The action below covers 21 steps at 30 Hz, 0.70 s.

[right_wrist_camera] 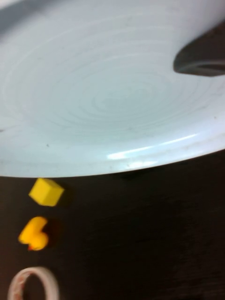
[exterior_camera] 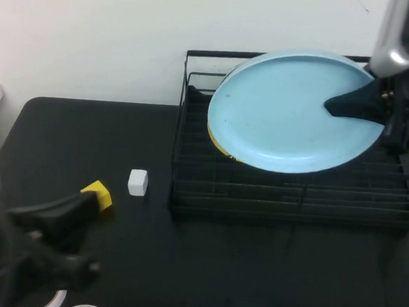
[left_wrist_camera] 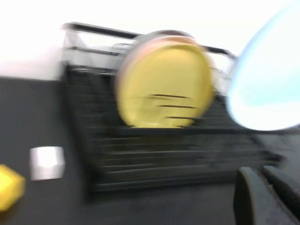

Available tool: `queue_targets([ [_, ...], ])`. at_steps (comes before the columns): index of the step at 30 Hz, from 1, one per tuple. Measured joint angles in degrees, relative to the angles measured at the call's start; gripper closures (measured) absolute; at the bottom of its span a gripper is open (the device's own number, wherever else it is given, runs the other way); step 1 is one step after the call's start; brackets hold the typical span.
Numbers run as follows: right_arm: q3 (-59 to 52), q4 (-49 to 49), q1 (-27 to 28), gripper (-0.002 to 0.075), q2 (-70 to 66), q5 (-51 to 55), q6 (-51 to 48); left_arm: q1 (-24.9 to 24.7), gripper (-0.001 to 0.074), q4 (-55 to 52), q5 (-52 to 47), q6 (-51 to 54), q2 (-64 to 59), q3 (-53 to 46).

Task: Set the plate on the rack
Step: Place the plate on the rack

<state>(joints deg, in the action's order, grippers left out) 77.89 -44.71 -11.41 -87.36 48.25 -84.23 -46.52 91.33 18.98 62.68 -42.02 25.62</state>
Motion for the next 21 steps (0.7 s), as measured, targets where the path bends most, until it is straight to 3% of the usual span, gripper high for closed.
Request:
queue_targets([
  [6,5.71,0.77,0.0,0.0587,-6.73,-0.85,-4.2,0.0,0.0735,9.0,9.1,9.35,7.78,-3.89],
  [21,18.03,0.75,0.0,0.0587,-20.9,-9.96,-10.41,0.0,0.0736,9.97,4.47,10.13,15.8,-8.04],
])
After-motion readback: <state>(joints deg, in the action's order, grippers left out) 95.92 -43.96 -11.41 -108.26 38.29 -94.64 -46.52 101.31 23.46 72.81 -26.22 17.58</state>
